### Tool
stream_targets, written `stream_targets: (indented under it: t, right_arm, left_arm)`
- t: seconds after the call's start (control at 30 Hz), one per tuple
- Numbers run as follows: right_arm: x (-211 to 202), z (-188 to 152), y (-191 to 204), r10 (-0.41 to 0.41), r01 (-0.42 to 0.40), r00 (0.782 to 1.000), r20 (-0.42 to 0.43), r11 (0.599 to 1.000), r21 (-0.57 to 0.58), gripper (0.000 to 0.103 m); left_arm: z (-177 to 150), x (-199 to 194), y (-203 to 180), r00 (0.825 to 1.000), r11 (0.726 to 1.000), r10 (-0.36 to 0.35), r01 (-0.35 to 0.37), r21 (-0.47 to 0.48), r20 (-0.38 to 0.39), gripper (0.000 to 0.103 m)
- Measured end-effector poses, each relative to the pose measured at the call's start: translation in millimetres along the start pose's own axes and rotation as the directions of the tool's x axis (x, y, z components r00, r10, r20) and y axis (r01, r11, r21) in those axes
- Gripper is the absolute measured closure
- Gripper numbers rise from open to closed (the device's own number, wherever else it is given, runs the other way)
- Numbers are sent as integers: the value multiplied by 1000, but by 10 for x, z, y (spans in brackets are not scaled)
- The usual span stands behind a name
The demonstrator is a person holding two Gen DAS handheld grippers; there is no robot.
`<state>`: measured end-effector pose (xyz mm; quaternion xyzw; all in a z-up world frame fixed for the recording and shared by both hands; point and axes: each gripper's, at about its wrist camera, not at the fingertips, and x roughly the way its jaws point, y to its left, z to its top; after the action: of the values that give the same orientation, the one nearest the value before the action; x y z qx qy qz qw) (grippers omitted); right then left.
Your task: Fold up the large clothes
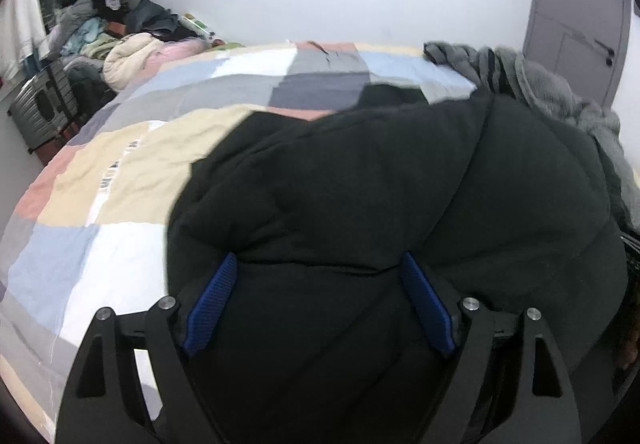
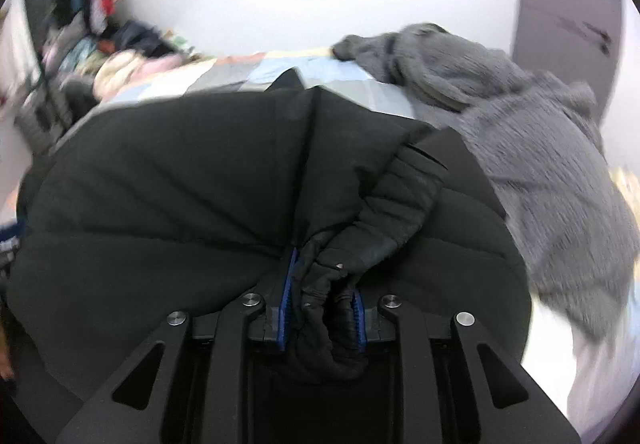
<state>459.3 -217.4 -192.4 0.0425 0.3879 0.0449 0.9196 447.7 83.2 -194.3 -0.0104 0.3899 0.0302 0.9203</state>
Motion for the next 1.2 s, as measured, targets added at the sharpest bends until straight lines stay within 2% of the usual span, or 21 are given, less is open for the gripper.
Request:
stream_targets:
  t: [0.07, 0.13, 0.2, 0.27, 0.5, 0.6, 0.77, 0.87, 0.93, 1.1, 1.2]
  right_arm:
    - [-166, 20, -36, 20, -19, 1000, -15, 999, 45, 74]
    - [-310, 48, -17, 54, -53, 998, -30, 998, 32, 69]
    - [-500, 77, 23, 73, -73, 996, -51, 997, 7, 47]
    - [-755, 112, 55, 71, -71, 997, -35, 997, -10, 36]
    - [-1981, 308, 200, 79, -73, 992, 97, 995, -71, 36]
    - [-2581, 395, 253, 93, -80, 983, 157, 993, -87, 36]
    - [-3571, 375, 413, 120, -79, 955, 270, 984, -157, 36]
    - [-4032, 288, 423, 147, -97, 936, 321, 981, -168, 36]
    - [-4289, 220, 408, 152, -96, 928, 340, 980, -175, 36]
    - [-4755, 91, 166, 152, -98, 917, 369, 982, -160, 36]
    - [-4871, 15, -36, 140, -89, 923, 358, 984, -153, 36]
  left_arm:
    - [26, -79, 78, 1000, 1000, 4, -4, -29, -6, 19]
    - [60, -198, 173, 1000, 997, -5, 3, -73, -22, 19]
    - [102, -356, 247, 1000, 993, -22, 20, -115, -19, 18]
    - [157, -593, 298, 999, 990, -40, 39, -139, -5, 18]
    - [381, -1778, 354, 991, 986, -86, 99, -136, 98, 18]
    - [436, -2299, 403, 987, 984, -95, 113, -137, 128, 18]
    - [391, -3253, 508, 967, 978, -140, 168, -121, 214, 18]
    - [303, -3658, 553, 969, 983, -120, 146, -108, 215, 18]
    - [206, -3923, 623, 967, 983, -132, 157, -98, 218, 18]
    - [-27, -4343, 965, 974, 988, -120, 136, -70, 195, 18]
    - [-169, -4500, 1334, 974, 979, -143, 165, -116, 175, 18]
